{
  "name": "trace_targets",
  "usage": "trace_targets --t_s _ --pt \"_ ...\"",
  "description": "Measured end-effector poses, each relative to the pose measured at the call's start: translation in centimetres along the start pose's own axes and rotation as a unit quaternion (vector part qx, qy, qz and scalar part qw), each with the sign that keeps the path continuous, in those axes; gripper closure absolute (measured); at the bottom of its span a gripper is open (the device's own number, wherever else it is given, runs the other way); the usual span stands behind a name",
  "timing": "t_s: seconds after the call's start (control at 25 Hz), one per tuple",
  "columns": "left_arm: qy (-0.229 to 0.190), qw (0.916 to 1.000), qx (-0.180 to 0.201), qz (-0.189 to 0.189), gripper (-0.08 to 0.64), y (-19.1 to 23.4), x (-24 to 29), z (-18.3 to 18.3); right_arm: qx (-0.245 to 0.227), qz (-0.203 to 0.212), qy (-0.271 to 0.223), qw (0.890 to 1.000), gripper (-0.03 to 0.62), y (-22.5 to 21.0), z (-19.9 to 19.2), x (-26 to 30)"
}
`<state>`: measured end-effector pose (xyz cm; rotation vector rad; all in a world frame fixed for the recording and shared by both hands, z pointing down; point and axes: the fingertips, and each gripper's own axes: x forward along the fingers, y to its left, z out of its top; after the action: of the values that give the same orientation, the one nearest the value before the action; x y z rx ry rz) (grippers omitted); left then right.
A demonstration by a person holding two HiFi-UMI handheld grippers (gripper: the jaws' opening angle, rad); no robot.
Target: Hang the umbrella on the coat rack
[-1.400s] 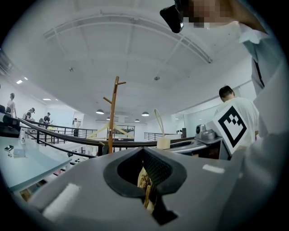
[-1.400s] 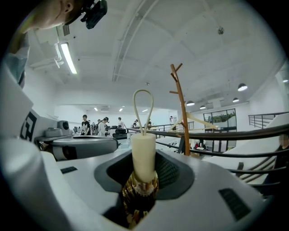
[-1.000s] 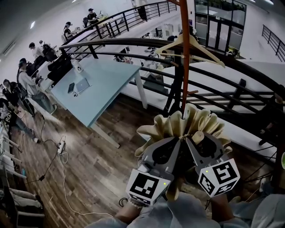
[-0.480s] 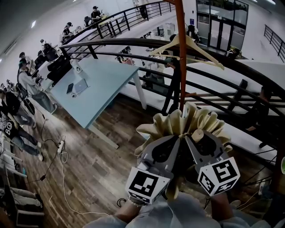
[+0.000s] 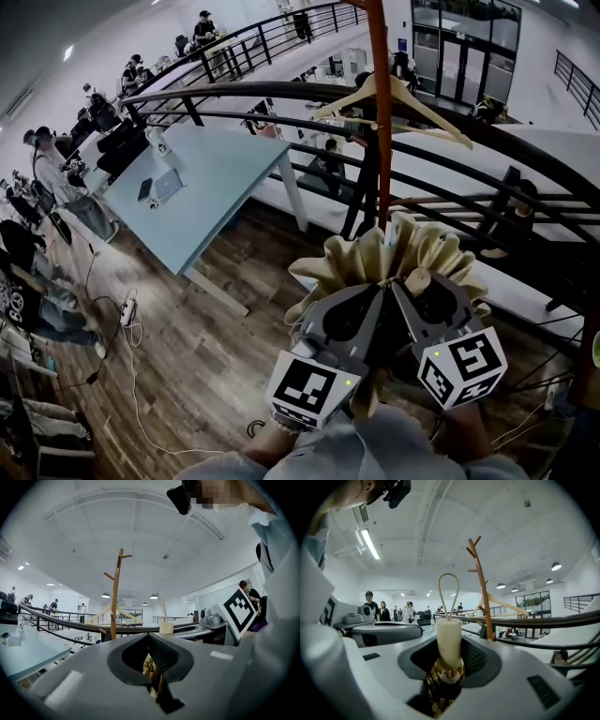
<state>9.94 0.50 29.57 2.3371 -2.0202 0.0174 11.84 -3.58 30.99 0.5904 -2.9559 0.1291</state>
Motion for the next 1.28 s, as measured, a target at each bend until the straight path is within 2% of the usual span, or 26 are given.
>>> trace_targets --t_s 0.24,0.36,0.76,1.28 --pt "-0.006 0.9998 0.011 -0.015 0.554 1.9 1.4 -0.2 0.001 -0.011 0.003 1.000 0.456 -0.6 0.2 2.1" --pt "0.000 0.9999 -0.002 -0.015 0.554 3.1 2.2 0.2 0.002 -0.018 0.007 1.000 0.456 -1.2 0.5 3.5" --pt "0.000 0.9989 0.001 -0.047 0.554 8.8 6.6 0.3 0.011 -0.045 0.006 0.999 0.456 -3.9 1.0 9.8" --pt "0.009 0.9946 0.006 -0.103 0.554 14.9 12.0 0.0 0.028 -0.105 0.020 0.994 0.456 -7.5 1.3 16.5"
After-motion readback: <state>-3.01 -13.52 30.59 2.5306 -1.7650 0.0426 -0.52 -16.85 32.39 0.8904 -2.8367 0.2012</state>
